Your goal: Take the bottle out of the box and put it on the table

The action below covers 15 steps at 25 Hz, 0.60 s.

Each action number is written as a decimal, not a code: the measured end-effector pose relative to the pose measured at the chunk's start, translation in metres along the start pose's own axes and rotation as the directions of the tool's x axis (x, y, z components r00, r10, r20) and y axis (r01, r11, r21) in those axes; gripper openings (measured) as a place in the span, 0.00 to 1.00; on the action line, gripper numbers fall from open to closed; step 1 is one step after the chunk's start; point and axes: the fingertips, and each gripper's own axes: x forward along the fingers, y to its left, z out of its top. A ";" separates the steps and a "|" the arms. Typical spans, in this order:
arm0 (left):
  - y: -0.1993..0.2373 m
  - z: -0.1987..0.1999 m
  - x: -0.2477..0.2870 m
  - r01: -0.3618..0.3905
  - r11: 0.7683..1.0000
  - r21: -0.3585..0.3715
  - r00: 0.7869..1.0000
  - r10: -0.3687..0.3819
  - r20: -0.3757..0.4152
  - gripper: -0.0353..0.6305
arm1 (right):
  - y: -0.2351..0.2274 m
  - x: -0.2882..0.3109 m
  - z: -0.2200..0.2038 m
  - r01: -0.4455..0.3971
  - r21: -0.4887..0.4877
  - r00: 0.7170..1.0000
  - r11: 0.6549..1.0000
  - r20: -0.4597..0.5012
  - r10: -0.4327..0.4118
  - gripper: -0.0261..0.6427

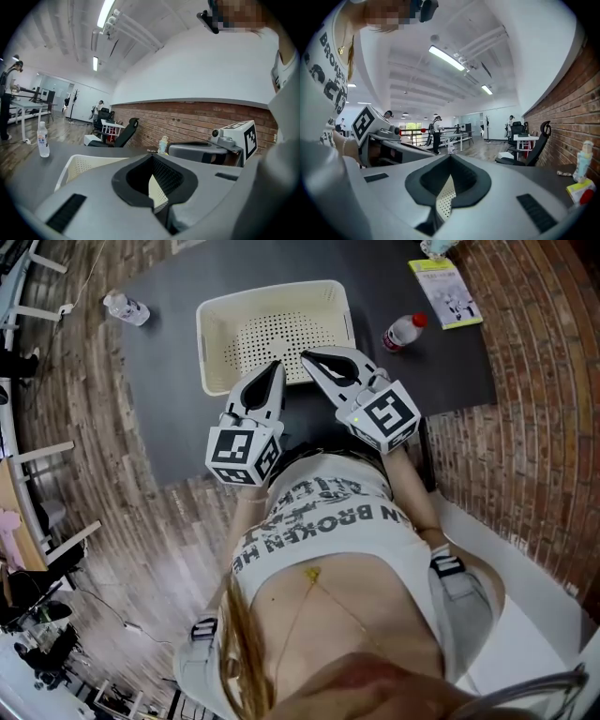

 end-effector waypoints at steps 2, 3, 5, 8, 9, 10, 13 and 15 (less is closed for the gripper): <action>-0.002 0.007 -0.004 -0.005 1.000 0.026 1.000 0.005 0.018 0.06 | 0.006 0.001 0.009 -0.002 -0.007 1.000 1.000 0.016 0.002 0.05; -0.002 0.009 -0.005 -0.007 0.999 0.040 1.000 0.007 0.020 0.06 | 0.008 0.001 0.012 -0.006 -0.010 1.000 1.000 0.019 0.006 0.05; -0.004 0.011 -0.006 -0.008 0.998 0.062 1.000 0.007 0.017 0.06 | 0.011 0.002 0.015 -0.014 -0.017 1.000 1.000 0.020 0.014 0.05; -0.005 0.010 -0.006 -0.003 0.998 0.065 1.000 0.002 0.013 0.06 | 0.013 0.002 0.016 -0.017 -0.028 1.000 0.999 0.013 0.017 0.05; -0.005 0.010 -0.006 -0.002 0.998 0.064 1.000 0.001 0.012 0.06 | 0.013 0.002 0.016 -0.017 -0.032 1.000 0.999 0.009 0.017 0.05; -0.005 0.009 -0.006 -0.001 0.998 0.064 1.000 0.000 0.010 0.06 | 0.013 0.003 0.016 -0.016 -0.034 1.000 0.999 0.006 0.017 0.05; -0.003 0.007 -0.005 0.002 0.998 0.062 1.000 -0.002 0.008 0.06 | 0.014 0.003 0.015 -0.019 -0.031 1.000 0.999 0.010 0.020 0.05; -0.002 0.004 -0.004 0.005 0.998 0.060 1.000 -0.005 0.001 0.06 | 0.014 0.003 0.013 -0.019 -0.022 1.000 1.000 0.008 0.019 0.05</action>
